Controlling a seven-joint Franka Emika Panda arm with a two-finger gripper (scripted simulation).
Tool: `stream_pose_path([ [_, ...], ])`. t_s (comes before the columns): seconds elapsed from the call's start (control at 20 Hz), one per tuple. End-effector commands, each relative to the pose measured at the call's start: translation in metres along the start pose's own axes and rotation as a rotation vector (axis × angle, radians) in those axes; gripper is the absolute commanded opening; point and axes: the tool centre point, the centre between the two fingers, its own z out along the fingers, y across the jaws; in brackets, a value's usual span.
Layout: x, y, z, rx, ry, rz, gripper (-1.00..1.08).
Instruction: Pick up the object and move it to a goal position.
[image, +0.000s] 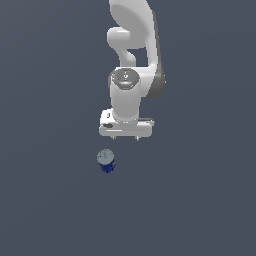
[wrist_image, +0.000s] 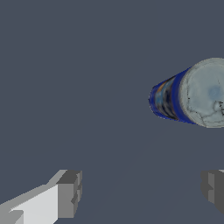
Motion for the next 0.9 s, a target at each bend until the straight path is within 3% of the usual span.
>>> stream_pose_path([
  [0.0,0.000,0.000,0.000,0.000,0.000,0.000,1.00],
  [0.45,0.006,-0.018,-0.021,0.003,0.022,-0.061,1.00],
  [0.85,0.009,-0.012,-0.018,0.005,0.021,-0.016,1.00],
])
